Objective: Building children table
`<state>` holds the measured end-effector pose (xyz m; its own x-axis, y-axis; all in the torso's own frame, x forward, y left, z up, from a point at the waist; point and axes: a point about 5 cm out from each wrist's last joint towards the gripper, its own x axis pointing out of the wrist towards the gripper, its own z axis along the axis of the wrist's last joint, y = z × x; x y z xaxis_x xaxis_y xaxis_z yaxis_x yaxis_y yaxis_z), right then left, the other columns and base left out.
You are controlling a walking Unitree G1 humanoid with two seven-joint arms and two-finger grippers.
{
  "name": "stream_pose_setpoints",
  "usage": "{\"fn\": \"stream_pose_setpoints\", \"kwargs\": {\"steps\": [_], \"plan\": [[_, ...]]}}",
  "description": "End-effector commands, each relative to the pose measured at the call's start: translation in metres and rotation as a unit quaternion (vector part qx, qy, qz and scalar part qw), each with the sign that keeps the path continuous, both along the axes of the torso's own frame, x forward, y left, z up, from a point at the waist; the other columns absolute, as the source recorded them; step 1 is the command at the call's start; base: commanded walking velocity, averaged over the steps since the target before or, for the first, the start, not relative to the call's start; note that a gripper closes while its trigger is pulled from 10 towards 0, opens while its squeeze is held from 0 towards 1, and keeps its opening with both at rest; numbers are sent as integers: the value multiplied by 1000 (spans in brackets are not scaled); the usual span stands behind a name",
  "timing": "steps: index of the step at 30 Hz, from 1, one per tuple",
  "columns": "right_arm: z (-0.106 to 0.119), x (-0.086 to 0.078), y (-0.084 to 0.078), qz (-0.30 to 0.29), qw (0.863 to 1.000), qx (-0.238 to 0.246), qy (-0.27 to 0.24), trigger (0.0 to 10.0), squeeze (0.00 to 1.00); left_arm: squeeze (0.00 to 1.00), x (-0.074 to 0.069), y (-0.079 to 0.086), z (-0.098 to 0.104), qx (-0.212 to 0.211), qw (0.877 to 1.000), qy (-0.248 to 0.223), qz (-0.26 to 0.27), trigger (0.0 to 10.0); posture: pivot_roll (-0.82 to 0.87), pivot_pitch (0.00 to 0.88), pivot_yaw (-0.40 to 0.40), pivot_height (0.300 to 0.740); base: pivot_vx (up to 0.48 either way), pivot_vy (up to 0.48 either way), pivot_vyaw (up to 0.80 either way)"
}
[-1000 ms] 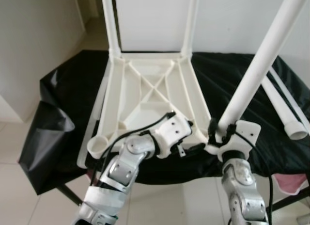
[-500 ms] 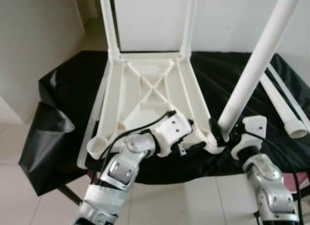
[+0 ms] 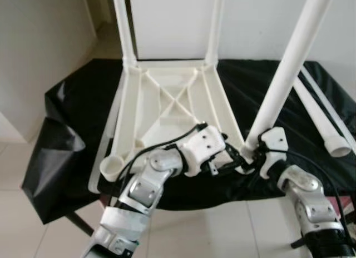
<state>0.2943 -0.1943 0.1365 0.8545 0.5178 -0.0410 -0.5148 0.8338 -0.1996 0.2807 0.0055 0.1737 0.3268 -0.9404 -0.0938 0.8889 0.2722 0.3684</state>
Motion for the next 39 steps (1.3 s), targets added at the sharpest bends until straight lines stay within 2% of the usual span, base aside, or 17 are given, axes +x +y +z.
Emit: {"fn": "stream_pose_setpoints", "kwargs": {"steps": [1,2,3,4,14,15,16,17,21,24,29,30,34,35,39], "plan": [[-4,1,1,10,1000,-6,9,9137,0,0,2,2,-5,4,1000,-2,20,10000,-83,6,2,740,0,0,0],[-5,3,-2,11,1000,-3,10,2902,0,0,3,4,-10,7,1000,5,26,10000,-81,6,0,740,0,0,0],[-5,3,-2,11,1000,-3,10,2902,0,0,3,4,-10,7,1000,5,26,10000,-81,6,0,740,0,0,0],[-6,3,-4,13,1000,2,13,0,0,0,3,5,-12,9,999,5,30,10000,-80,8,0,740,0,0,0],[-14,0,-8,5,1000,13,24,0,0,0,0,6,-14,-3,999,-28,37,10000,-91,1,4,740,0,0,0],[-15,0,-9,0,1000,14,25,4471,0,0,1,5,-14,-5,999,-30,40,10000,-91,1,3,740,0,0,0],[-15,0,-9,0,1000,14,25,4471,0,0,1,5,-14,-5,999,-30,40,10000,-91,1,3,740,0,0,0],[-15,0,-11,-8,999,20,23,10000,0,0,2,5,-12,-13,998,-36,46,10000,-94,0,1,740,0,0,0],[-13,0,-13,-31,998,42,17,10000,0,0,6,5,-7,-33,997,-36,59,10000,-94,0,0,740,0,0,0],[-15,-2,-13,-80,996,42,13,10000,0,0,8,6,-9,-33,997,-28,69,10000,-95,0,-2,740,0,0,0],[-19,-3,-14,-125,991,49,15,10000,0,0,8,6,-11,-39,996,-20,73,10000,-98,0,-4,740,0,0,0],[-21,-5,-14,-153,987,51,13,10000,0,0,9,7,-12,-39,996,-16,81,10000,-98,0,-5,740,0,0,0],[-22,-7,-12,-176,983,54,12,10000,0,0,10,8,-17,-26,995,-16,90,10000,-100,0,-4,740,0,0,0],[-23,-7,-13,-203,977,60,13,10000,0,0,11,8,-19,-21,995,-17,95,10000,-104,0,1,740,0,0,0],[-24,-9,-13,-241,968,71,16,10000,0,0,12,9,-21,-18,995,-18,98,10000,-106,0,5,740,0,0,0]]}}
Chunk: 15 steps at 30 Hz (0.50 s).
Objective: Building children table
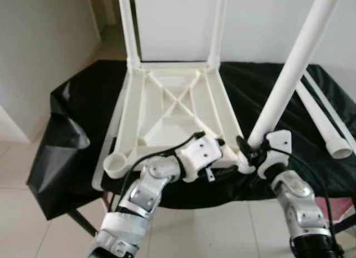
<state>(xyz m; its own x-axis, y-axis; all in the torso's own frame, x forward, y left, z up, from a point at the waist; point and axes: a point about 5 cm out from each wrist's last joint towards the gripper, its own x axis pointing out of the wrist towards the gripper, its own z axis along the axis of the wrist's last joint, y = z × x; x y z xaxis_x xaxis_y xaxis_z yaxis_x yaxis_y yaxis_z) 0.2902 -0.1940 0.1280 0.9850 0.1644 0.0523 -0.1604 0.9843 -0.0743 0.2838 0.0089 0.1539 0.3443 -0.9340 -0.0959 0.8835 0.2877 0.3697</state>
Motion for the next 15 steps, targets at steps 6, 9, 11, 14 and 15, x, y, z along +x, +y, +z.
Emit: {"fn": "stream_pose_setpoints", "kwargs": {"steps": [6,9,11,14,15], "plan": [[-18,-8,-8,-127,991,23,44,10000,0,0,10,6,1,-15,995,-36,90,10000,-103,0,2,740,0,0,0],[-26,-15,8,-178,981,53,56,10000,0,0,9,8,0,-12,994,-53,92,10000,-92,0,-11,740,0,0,0],[-29,-16,11,-199,976,65,60,10000,0,0,10,8,0,-13,994,-54,94,10000,-88,0,-14,740,0,0,0],[-32,-18,21,-230,968,80,68,10000,0,0,12,10,0,-15,993,-53,102,10000,-88,0,-17,740,0,0,0],[-32,-17,29,-224,968,88,70,10000,0,0,12,11,0,-16,993,-53,105,10000,-86,0,-20,740,0,0,0]]}}
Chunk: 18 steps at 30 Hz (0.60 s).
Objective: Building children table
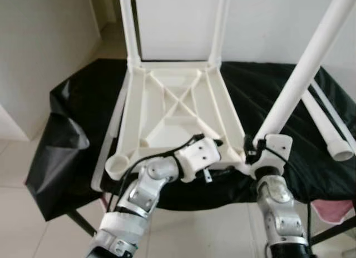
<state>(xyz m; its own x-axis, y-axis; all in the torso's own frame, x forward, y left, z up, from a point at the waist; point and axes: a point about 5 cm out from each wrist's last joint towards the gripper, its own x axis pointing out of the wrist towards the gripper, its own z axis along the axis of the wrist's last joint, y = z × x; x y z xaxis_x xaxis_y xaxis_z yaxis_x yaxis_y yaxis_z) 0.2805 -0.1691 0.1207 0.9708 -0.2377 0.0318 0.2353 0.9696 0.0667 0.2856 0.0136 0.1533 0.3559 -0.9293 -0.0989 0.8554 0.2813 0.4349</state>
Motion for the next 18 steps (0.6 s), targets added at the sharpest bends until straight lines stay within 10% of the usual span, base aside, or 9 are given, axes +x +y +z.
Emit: {"fn": "stream_pose_setpoints", "kwargs": {"steps": [1,16,17,18], "plan": [[-24,-7,4,-23,997,30,60,10000,0,0,11,6,0,-33,994,-22,101,10000,-86,0,-20,740,0,0,0],[-12,-10,4,-22,999,17,33,10000,43,0,13,8,1,-40,995,-9,94,10000,-92,0,-15,740,0,0,0],[-11,-10,3,-19,999,9,30,10000,1000,0,13,9,1,-40,995,-10,93,10000,-91,6,-15,740,0,0,0],[-10,-11,3,-17,1000,5,25,10000,1000,0,12,9,1,-41,995,-9,92,10000,-91,8,-15,740,0,0,0]]}}
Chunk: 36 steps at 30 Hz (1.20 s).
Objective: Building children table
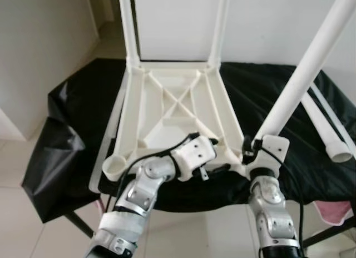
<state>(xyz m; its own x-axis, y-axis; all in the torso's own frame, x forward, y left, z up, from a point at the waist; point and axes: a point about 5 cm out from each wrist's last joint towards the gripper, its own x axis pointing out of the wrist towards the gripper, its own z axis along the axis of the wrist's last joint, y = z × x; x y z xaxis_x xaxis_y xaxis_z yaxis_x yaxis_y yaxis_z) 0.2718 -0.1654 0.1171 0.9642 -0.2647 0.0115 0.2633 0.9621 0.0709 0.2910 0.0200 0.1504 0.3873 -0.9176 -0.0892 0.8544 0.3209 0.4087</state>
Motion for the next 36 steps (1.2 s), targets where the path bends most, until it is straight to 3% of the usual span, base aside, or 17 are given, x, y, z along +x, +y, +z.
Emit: {"fn": "stream_pose_setpoints", "kwargs": {"steps": [1,6,7,8,9,20,25,27,29,36], "plan": [[-6,-2,-1,-3,1000,1,16,10000,1000,0,7,3,4,-30,997,-20,74,10000,-91,8,-15,740,0,0,0],[-2,-7,-8,3,1000,-5,-3,10000,1000,0,6,3,4,-30,997,-19,71,10000,-90,16,-14,740,0,0,0],[1,-7,-12,18,1000,-7,-10,10000,98,0,5,3,4,-30,997,-19,70,10000,-91,21,-10,740,0,0,0],[2,-8,-14,30,999,-9,-15,10000,98,0,4,3,4,-30,997,-20,70,10000,-90,22,-10,740,0,0,0],[4,-8,-18,42,999,-13,-23,10000,0,0,4,3,4,-30,997,-21,67,10000,-92,22,-8,740,0,0,0],[9,-10,-39,151,987,-49,-35,10000,0,0,-3,6,2,-23,999,-19,35,10000,-97,22,3,740,0,0,0],[16,-3,-44,252,965,-67,-34,10000,0,0,-2,10,3,-17,999,-18,26,10000,-90,21,4,740,0,0,0],[17,-2,-45,261,963,-67,-34,10000,0,0,-2,10,3,-16,999,-17,25,10000,-90,21,4,740,0,0,0],[17,3,-44,305,949,-81,-20,10000,0,0,-1,12,1,-2,1000,-18,26,10000,-86,19,3,740,0,0,0],[15,12,-41,377,921,-100,8,10000,0,0,-6,9,0,2,1000,-13,18,10000,-85,21,1,740,0,0,0]]}}
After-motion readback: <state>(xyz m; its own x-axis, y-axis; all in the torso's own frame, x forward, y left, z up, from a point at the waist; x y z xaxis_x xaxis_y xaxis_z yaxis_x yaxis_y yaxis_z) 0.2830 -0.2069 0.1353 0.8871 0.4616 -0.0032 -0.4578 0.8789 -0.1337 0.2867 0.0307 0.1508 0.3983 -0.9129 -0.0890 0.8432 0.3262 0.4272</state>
